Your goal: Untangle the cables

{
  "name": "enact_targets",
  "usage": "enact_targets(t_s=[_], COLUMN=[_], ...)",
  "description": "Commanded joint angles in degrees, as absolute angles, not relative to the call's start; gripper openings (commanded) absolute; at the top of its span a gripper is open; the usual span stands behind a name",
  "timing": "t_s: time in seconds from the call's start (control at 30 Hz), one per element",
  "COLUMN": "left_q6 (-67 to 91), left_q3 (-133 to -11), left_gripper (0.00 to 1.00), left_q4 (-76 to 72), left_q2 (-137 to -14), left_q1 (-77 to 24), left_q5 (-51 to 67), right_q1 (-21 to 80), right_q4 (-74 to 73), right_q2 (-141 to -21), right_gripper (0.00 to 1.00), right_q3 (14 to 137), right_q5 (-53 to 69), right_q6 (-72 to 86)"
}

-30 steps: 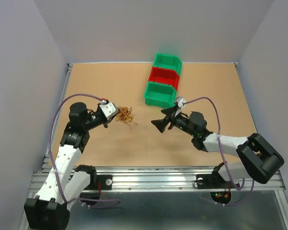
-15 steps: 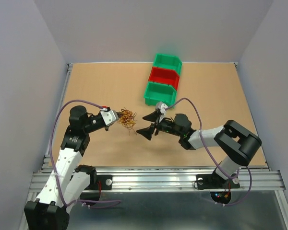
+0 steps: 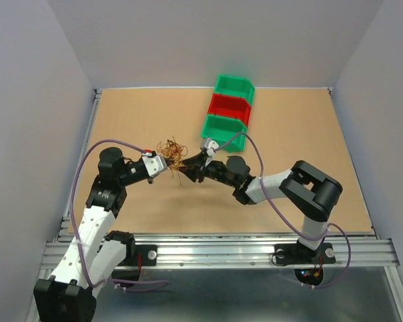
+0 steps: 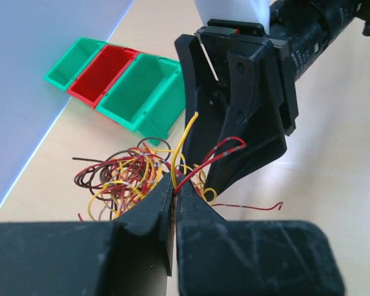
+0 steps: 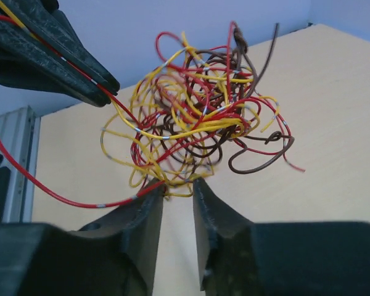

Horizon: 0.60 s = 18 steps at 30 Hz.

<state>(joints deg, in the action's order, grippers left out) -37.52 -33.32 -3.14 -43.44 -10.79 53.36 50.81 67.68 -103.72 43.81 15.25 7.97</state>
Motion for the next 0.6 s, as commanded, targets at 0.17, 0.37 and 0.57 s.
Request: enact_targets(t_s=[0.17, 0.37, 0.57], left_q6=[-25.33, -13.98, -6.96], left_q3=[-31.91, -29.36, -34.35], left_gripper=[0.00, 0.00, 0.00], left_q4=[-15.01, -29.52, -26.99], left_q2=[-37.80, -41.47, -49.37], left_q1=[-10.37, -6.35, 8.93], left_q5=[29.51, -8.85, 2.43], right_q1=[51.59, 51.59, 51.59], right_q4=[71.72, 71.98, 72.07], right_q2=[-101.17, -93.62, -78.44], right_gripper=[0.01, 0.00, 0.01], right_q3=[38.69, 27.61, 15.15], right_q5=[5.63, -9.38, -37.35], right_q6=[3.96, 7.02, 11.58])
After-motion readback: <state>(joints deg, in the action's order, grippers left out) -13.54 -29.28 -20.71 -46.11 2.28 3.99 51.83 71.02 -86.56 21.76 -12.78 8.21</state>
